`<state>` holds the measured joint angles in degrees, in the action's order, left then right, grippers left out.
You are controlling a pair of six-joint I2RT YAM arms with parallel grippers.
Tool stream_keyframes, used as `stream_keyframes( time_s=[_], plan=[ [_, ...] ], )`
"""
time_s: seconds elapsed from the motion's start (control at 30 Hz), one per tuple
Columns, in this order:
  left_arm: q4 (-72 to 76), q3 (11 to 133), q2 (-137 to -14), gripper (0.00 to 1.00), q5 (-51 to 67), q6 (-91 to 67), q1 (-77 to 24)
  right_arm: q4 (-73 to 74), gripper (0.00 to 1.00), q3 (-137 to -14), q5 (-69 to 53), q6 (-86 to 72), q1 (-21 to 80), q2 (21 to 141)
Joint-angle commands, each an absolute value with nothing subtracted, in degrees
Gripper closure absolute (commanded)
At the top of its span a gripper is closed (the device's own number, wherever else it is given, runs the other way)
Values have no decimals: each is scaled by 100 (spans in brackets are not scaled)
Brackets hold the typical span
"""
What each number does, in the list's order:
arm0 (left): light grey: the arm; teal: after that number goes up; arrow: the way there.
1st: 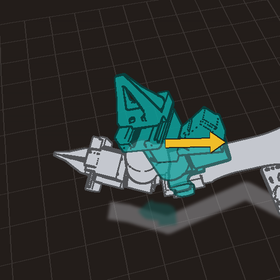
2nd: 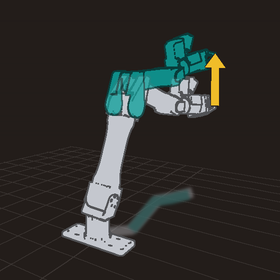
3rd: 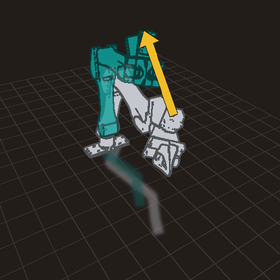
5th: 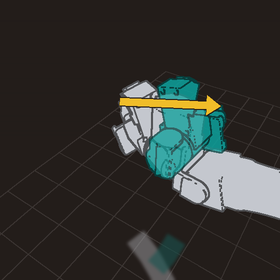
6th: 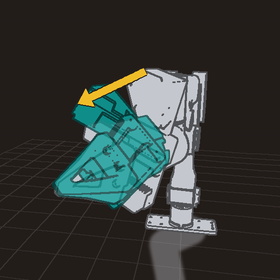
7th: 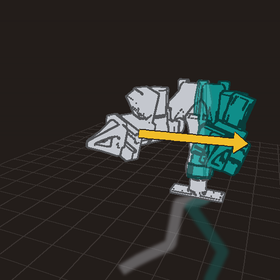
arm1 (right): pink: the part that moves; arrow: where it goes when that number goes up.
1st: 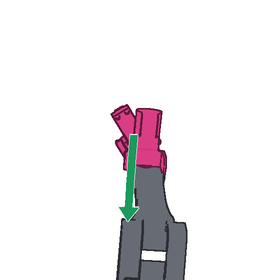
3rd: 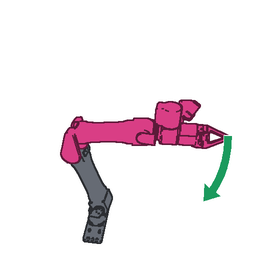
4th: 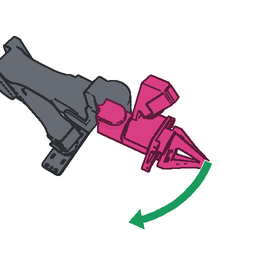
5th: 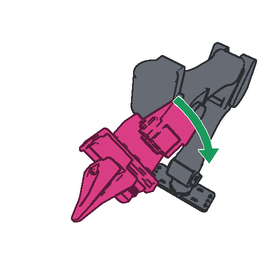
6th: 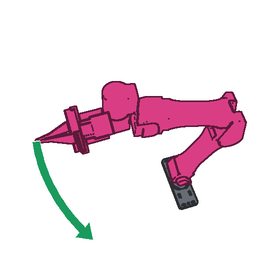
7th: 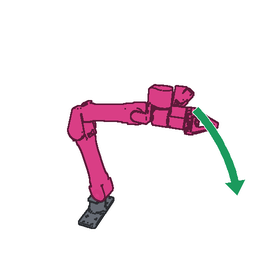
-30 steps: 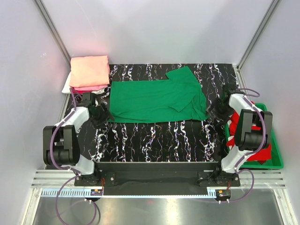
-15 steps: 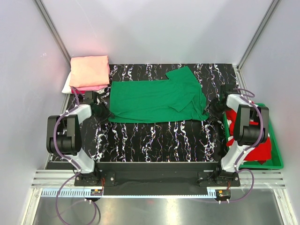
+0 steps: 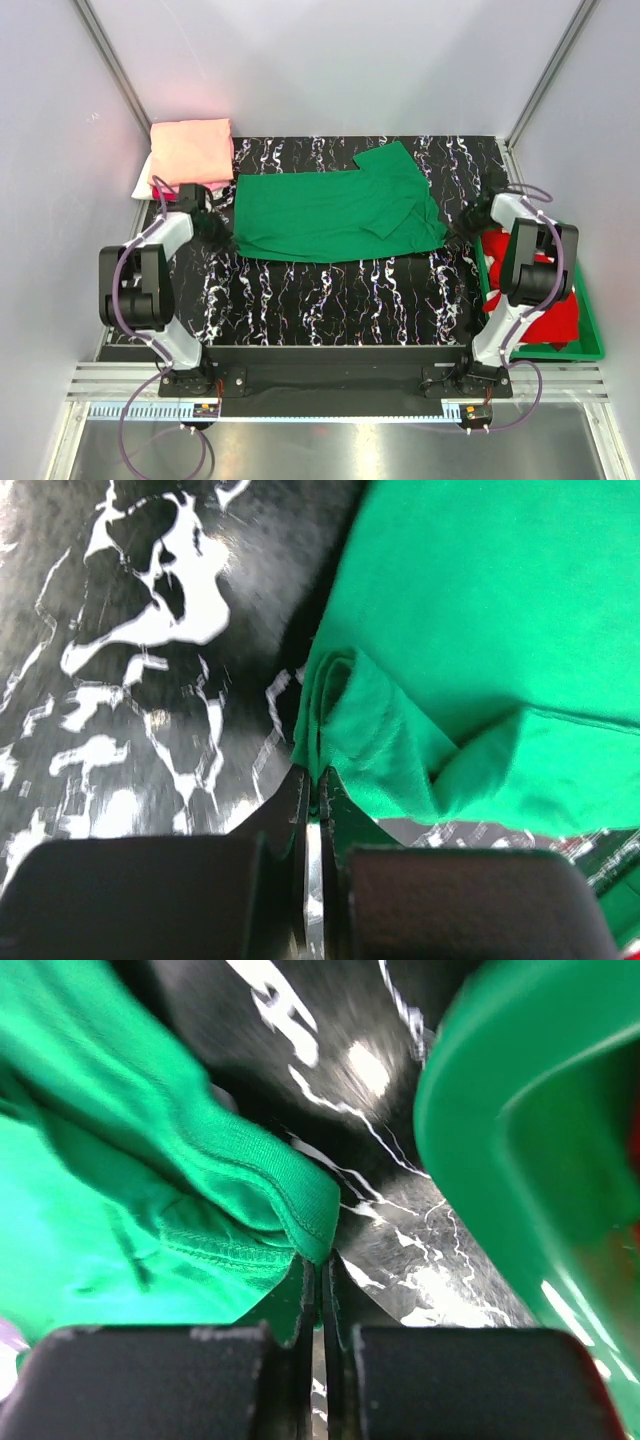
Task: Fold and stack the t-shirts
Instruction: Fold the tshirt
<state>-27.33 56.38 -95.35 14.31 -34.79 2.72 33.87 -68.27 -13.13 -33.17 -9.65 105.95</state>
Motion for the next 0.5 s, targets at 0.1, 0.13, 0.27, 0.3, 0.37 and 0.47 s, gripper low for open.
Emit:
stream_keyframes(
  time_s=[0.1,0.13,0.27,0.3,0.37,0.47],
  plan=[
    [-4242,7030,-8263,100,1222,-3200,378,4525,100,-7945,-1204,-3164,-1344,9302],
    [-4463,7136,-8070,100,1213,-3182,395,4596,100,-7989,-1230,-3181,-1423,9012],
    [-4833,7540,-7753,100,1344,-3138,457,4869,100,-8103,-1450,-3243,-1564,8448],
    [-4973,7672,-7691,100,1371,-3129,466,4947,100,-8164,-1511,-3234,-1608,8377],
    [-5106,7786,-7490,100,1397,-3103,492,5220,100,-8445,-1590,-3226,-1670,8245],
    [-5387,8120,-7331,100,1450,-3076,562,5501,100,-8937,-1731,-3243,-1740,8025]
  ],
)
